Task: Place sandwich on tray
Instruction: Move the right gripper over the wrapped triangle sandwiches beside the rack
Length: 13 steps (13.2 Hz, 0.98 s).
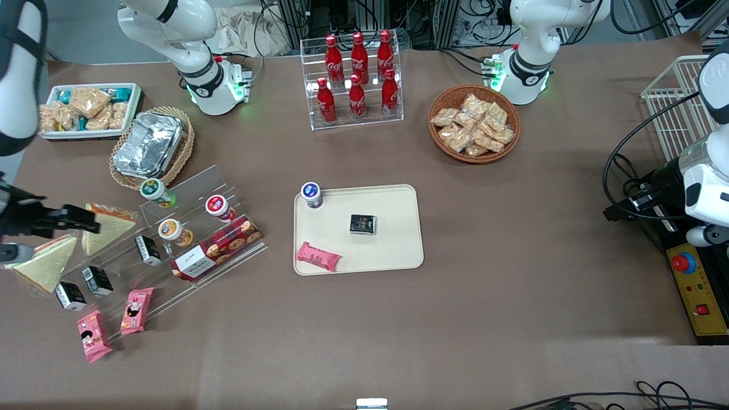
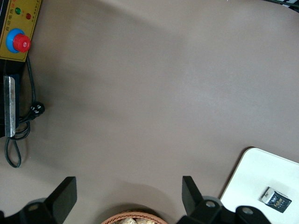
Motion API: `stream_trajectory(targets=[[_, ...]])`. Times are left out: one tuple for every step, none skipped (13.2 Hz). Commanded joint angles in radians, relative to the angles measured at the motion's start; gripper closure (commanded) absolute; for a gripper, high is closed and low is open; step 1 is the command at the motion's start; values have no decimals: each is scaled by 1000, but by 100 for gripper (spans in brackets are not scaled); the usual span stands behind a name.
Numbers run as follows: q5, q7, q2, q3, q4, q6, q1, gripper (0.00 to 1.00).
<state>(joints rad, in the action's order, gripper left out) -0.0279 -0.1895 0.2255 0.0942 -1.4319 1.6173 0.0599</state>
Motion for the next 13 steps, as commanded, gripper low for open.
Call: stream_trajectory(targets=[[8,-30,-9,-2,-13,-10,69,0],[6,-30,-6,-2,-12,-10,89,0],[-4,-33,-3,-2,-12,-8,121,0],[-4,-34,4,-2,-10,-8,142,0],[5,-31,11,-2,-10,-5,144,1],[8,-28,18,2,-10,-1,152,1],[5,-25,37,7,-10,9,181,1],[-4,-15,47,9,-10,10,193,1],[5,1,67,9,-6,10,193,1],[12,18,77,10,-4,12,193,1],[23,57,89,15,-1,33,195,0],[25,99,98,34,-4,61,202,0],[28,96,124,38,-2,88,205,0]])
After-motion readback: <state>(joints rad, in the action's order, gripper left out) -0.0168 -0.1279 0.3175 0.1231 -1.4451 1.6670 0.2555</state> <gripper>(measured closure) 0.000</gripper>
